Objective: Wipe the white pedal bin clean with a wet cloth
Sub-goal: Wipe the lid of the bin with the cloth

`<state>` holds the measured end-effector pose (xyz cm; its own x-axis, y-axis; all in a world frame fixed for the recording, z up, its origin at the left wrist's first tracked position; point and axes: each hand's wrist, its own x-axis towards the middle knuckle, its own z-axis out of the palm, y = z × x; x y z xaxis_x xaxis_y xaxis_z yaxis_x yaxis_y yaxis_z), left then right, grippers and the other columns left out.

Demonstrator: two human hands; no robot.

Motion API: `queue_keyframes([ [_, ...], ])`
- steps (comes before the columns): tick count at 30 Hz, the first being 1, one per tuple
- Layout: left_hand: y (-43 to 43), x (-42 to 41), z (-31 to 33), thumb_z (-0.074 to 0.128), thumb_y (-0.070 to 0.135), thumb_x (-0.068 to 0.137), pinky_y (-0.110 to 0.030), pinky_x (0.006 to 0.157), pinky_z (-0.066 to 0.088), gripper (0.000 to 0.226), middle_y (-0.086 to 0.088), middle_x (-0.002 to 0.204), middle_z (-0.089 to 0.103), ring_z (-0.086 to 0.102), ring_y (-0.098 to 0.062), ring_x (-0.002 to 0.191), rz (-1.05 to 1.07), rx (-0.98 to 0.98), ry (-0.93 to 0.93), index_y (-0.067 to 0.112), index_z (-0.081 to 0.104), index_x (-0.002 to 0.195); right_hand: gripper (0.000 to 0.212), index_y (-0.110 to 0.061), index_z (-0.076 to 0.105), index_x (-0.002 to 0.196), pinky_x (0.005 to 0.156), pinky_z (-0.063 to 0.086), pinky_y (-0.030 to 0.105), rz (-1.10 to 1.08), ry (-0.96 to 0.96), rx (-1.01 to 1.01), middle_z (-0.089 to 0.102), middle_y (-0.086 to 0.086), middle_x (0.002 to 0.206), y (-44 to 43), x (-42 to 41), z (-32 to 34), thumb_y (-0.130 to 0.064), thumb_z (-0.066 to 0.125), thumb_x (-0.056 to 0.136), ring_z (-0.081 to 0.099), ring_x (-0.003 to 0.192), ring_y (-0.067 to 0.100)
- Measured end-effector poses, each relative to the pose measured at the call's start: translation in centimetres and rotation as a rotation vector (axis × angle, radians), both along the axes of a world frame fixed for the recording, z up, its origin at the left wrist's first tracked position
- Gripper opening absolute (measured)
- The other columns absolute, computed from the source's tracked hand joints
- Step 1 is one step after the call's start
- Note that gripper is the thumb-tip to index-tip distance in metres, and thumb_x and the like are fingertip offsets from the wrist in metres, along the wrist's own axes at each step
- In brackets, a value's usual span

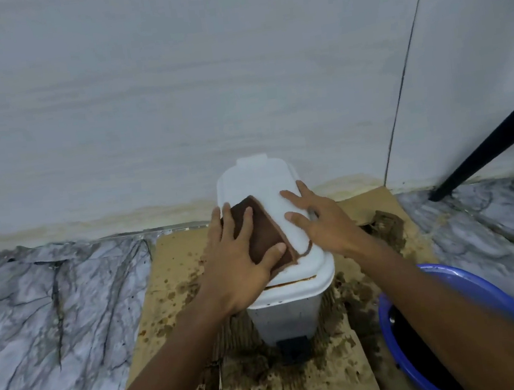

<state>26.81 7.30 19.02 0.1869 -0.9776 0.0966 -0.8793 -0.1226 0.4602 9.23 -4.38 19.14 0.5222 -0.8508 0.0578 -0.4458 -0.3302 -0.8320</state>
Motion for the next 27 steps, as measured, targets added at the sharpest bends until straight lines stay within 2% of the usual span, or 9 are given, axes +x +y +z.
queue_keyframes([
  [1, 0.5, 0.2, 0.0, 0.027, 0.087, 0.084, -0.041, 0.124, -0.007, 0.098, 0.008, 0.167, -0.02, -0.03, -0.009, 0.15, -0.082, -0.028, -0.035, 0.034, 0.001, 0.161, 0.049, -0.04, 0.045, 0.148, 0.125, 0.021, 0.044, 0.029, 0.051, -0.036, 0.009, -0.01, 0.168, 0.4, -0.4, 0.3, -0.037, 0.057, 0.1, 0.014, 0.155, 0.015],
  [3, 1.4, 1.0, 0.0, 0.027, 0.087, 0.084, -0.036, 0.124, -0.009, 0.097, 0.013, 0.167, -0.016, -0.03, 0.0, 0.148, -0.208, -0.05, -0.062, 0.034, 0.004, 0.162, 0.048, -0.039, 0.046, 0.148, 0.126, 0.018, 0.044, 0.088, 0.135, -0.096, 0.006, -0.013, 0.168, 1.2, -1.2, 0.6, -0.039, 0.056, 0.101, 0.011, 0.155, 0.015],
  [6, 2.4, 2.2, -0.3, 0.036, 0.079, 0.091, -0.035, 0.126, -0.009, 0.088, 0.016, 0.167, -0.01, -0.024, 0.002, 0.149, -0.346, -0.055, -0.107, 0.036, 0.006, 0.161, 0.047, -0.036, 0.046, 0.148, 0.126, 0.016, 0.046, 0.145, 0.163, -0.105, 0.008, -0.014, 0.168, 2.0, -1.8, 0.7, -0.037, 0.054, 0.102, 0.008, 0.156, 0.013],
  [9, 3.1, 3.3, -0.7, 0.038, 0.077, 0.09, -0.04, 0.128, 0.001, 0.083, 0.018, 0.168, -0.002, -0.013, 0.001, 0.153, -0.369, -0.061, -0.026, 0.04, 0.013, 0.16, 0.044, -0.034, 0.049, 0.147, 0.126, 0.018, 0.043, 0.139, 0.071, -0.042, 0.011, -0.015, 0.167, 2.5, -1.8, 0.4, -0.035, 0.053, 0.103, 0.008, 0.155, 0.009],
  [11, 3.2, 3.4, -0.8, 0.035, 0.077, 0.089, -0.039, 0.128, 0.002, 0.084, 0.016, 0.169, 0.001, -0.011, -0.001, 0.154, -0.354, -0.067, -0.047, 0.037, 0.015, 0.16, 0.042, -0.035, 0.052, 0.145, 0.126, 0.021, 0.04, 0.12, 0.014, -0.011, 0.014, -0.016, 0.167, 2.6, -1.7, 0.2, -0.035, 0.054, 0.103, 0.009, 0.154, 0.007],
  [15, 2.2, 0.0, -0.3, 0.028, 0.074, 0.092, -0.037, 0.127, -0.006, 0.088, -0.001, 0.169, 0.009, -0.001, -0.015, 0.156, -0.311, -0.131, -0.298, 0.02, 0.017, 0.162, 0.042, -0.033, 0.053, 0.144, 0.125, 0.023, 0.04, 0.11, 0.013, -0.033, 0.016, -0.017, 0.166, 2.4, -1.9, -0.2, -0.033, 0.055, 0.102, 0.014, 0.153, 0.006],
  [18, 0.9, -3.1, -0.2, 0.024, 0.072, 0.095, -0.044, 0.128, -0.002, 0.09, -0.008, 0.169, 0.011, 0.001, -0.022, 0.157, -0.298, -0.113, -0.405, 0.012, 0.014, 0.162, 0.041, -0.026, 0.052, 0.146, 0.124, 0.027, 0.04, 0.098, -0.026, -0.041, 0.019, -0.013, 0.166, 2.2, -2.2, -0.7, -0.021, 0.052, 0.105, 0.018, 0.153, 0.008],
  [23, 1.8, -1.1, -0.4, 0.03, 0.072, 0.096, -0.032, 0.126, -0.006, 0.085, -0.001, 0.168, 0.014, 0.001, -0.011, 0.155, -0.34, -0.181, -0.336, 0.019, 0.022, 0.161, 0.042, -0.026, 0.054, 0.144, 0.124, 0.026, 0.037, 0.127, -0.099, 0.041, 0.02, -0.016, 0.166, 2.3, -2.2, -0.6, -0.024, 0.056, 0.103, 0.018, 0.152, 0.004],
  [27, 3.2, 1.8, -0.7, 0.032, 0.076, 0.092, -0.034, 0.127, 0.001, 0.085, 0.007, 0.168, 0.01, 0.0, -0.007, 0.155, -0.313, -0.149, -0.21, 0.028, 0.021, 0.161, 0.04, -0.031, 0.057, 0.141, 0.124, 0.024, 0.036, 0.126, -0.144, 0.068, 0.017, -0.019, 0.166, 2.5, -2.1, -0.8, -0.03, 0.058, 0.101, 0.015, 0.152, 0.002],
])
